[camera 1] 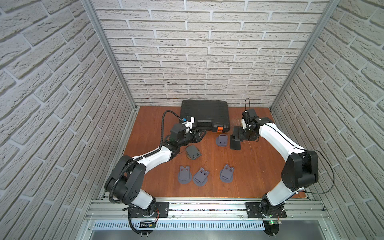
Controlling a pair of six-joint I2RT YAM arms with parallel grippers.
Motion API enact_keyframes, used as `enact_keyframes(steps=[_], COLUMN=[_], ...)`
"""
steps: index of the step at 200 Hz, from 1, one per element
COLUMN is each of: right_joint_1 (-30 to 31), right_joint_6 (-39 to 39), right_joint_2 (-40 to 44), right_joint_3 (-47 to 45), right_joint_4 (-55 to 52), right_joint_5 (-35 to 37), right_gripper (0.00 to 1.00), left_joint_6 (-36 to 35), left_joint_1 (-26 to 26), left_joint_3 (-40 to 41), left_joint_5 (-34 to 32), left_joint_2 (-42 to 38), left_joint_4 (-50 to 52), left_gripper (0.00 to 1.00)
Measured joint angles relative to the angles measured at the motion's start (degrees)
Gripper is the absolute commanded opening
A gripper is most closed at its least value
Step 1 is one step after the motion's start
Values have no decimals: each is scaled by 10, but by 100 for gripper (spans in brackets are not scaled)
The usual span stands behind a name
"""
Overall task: Open the phone stand
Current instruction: Adjust the phone stand at the center of the board.
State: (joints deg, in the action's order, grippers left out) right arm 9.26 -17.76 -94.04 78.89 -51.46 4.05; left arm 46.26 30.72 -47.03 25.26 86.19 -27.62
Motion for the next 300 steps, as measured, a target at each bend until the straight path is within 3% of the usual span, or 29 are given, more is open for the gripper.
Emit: enact_keyframes(steps=[84, 121, 150, 185, 222, 300], right_joint_1=[15, 82, 153, 221, 276, 292], right_joint_6=[-72, -149, -211, -236, -186, -45], right_joint_2=[170, 220, 226, 192, 98, -37], right_joint_3=[-120, -192, -233, -239, -189, -91], right_joint_4=[-51, -71, -77, -74, -72, -67], right_joint_5=[-12, -7, 2, 12, 26, 48], right_gripper=[52, 58, 58, 51, 51, 37], left_joint_6=[-48, -80, -95, -97, -96, -91], left_joint_1=[-11, -12, -12, -12, -12, -12], left_joint_3=[26, 38, 57, 81, 89, 94], left_joint_5=[-71, -124, -150, -159, -159, -163], left_joint_2=[-100, -161, -198, -218, -222, -237], left_joint_4=[87, 143, 168, 180, 187, 188], left_gripper=[65, 69, 70, 70, 70, 70])
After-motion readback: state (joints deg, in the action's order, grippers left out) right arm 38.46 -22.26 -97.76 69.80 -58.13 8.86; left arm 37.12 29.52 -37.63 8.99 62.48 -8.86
